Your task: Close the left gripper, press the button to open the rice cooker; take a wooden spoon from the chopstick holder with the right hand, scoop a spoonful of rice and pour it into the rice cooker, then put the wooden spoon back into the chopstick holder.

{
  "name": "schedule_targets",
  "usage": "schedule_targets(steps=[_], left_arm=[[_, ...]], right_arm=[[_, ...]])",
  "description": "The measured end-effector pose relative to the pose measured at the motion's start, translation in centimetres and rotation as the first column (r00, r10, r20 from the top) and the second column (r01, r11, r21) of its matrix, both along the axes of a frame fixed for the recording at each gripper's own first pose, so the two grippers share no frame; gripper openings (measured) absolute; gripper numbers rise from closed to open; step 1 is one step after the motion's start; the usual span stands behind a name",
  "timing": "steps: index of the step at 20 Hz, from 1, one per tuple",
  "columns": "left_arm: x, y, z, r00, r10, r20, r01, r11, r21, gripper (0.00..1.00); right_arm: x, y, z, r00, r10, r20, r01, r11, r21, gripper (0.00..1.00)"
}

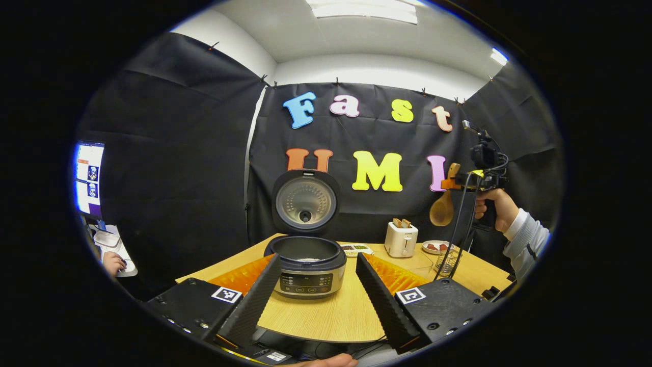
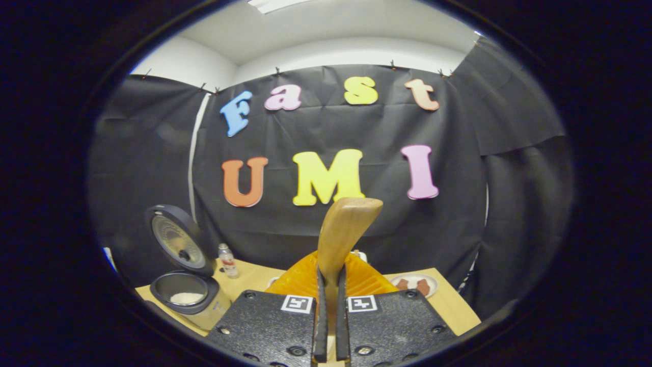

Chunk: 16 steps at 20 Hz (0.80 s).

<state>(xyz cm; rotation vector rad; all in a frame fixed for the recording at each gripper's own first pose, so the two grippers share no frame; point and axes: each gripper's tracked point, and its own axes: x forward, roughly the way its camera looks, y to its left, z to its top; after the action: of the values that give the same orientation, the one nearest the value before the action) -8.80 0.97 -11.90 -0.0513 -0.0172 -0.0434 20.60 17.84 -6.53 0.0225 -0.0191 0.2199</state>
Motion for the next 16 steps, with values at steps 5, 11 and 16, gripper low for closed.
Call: schedule_targets(steps=[5, 11, 16], left_arm=[[1.7, -1.2, 0.1, 1.000, 0.003, 0.001, -0.003, 1.000, -0.014, 0.95], [3.3, -1.9, -0.2, 1.000, 0.017, -0.002, -0.017, 1.000, -0.012, 0.94], [4.4, -2.2, -0.8, 1.000, 0.016, -0.017, -0.016, 1.000, -0.011, 0.95]], right_arm=[[4.8, -7.2, -7.0, 0.991, -0.110, -0.073, 0.109, 0.994, -0.016, 0.12], [8.6, -10.1, -14.9, 0.977, -0.141, -0.159, 0.140, 0.990, -0.015, 0.12], [9.8, -10.4, -20.1, 0.960, -0.101, -0.261, 0.131, 0.987, 0.097, 0.12]])
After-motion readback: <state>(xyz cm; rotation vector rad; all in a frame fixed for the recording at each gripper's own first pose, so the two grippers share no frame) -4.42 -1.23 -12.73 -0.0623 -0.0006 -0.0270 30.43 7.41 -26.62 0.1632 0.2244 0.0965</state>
